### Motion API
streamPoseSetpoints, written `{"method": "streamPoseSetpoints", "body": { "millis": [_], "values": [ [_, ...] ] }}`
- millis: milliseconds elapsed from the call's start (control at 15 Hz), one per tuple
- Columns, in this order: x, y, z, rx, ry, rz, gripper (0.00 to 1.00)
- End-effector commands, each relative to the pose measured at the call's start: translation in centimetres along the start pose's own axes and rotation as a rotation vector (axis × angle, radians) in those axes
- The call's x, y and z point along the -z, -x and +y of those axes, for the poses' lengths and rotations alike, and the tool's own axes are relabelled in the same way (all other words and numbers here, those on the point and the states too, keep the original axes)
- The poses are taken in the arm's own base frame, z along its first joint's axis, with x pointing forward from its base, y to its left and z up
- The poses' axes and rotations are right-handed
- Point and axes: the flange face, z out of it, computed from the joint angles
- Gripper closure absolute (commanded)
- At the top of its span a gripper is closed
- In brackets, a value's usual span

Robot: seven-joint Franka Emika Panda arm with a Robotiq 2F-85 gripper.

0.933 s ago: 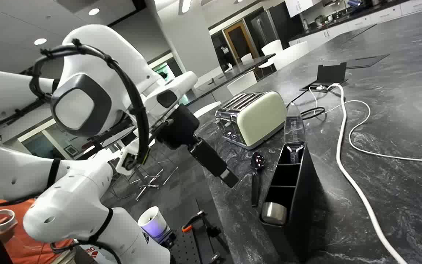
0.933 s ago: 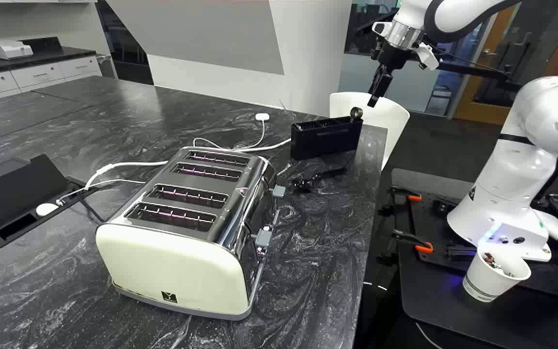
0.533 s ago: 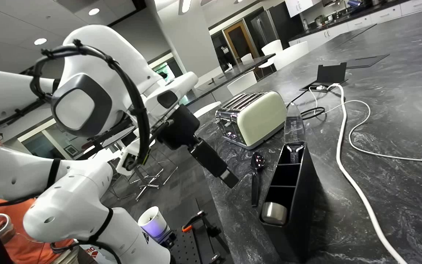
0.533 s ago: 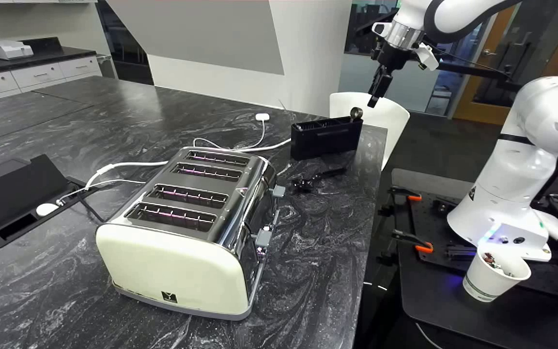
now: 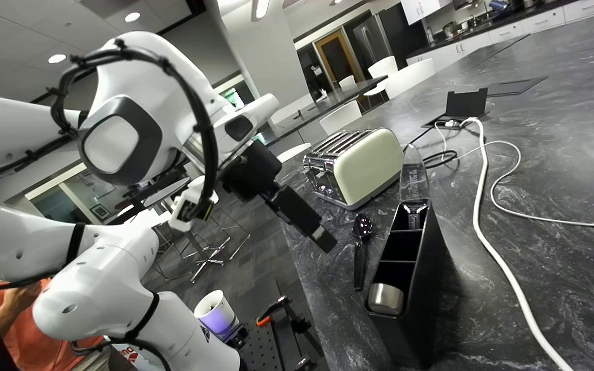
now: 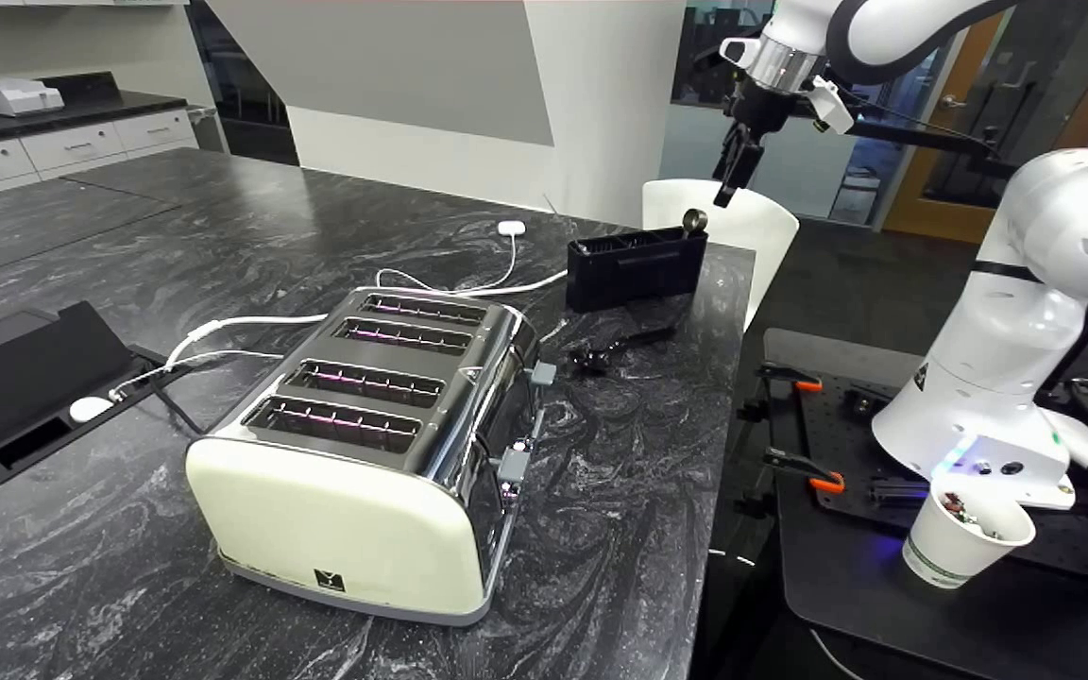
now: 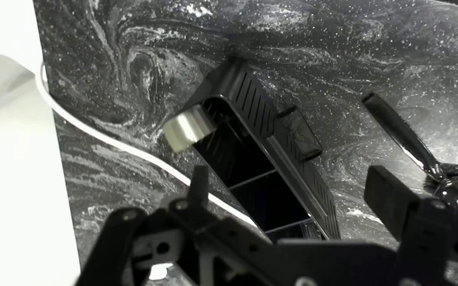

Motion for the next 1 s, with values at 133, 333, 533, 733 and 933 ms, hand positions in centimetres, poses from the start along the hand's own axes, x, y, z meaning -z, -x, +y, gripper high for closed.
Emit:
{"method": "streamPoseSetpoints", "body": {
  "millis": [133, 333, 533, 733, 933],
  "values": [
    [1.3, -4.4, -6.7, 0.290, 0.072, 0.028, 0.00],
    [0.2, -6.4, -11.7, 0.446, 0.013, 0.051, 0.00],
    [-2.6, -7.8, -14.9, 0.609, -0.026, 0.070, 0.00],
    [-2.7, -7.6, -15.6, 0.639, -0.028, 0.064, 0.00],
    [-5.2, -7.9, -16.1, 0.700, -0.052, 0.042, 0.00]
  ]
}}
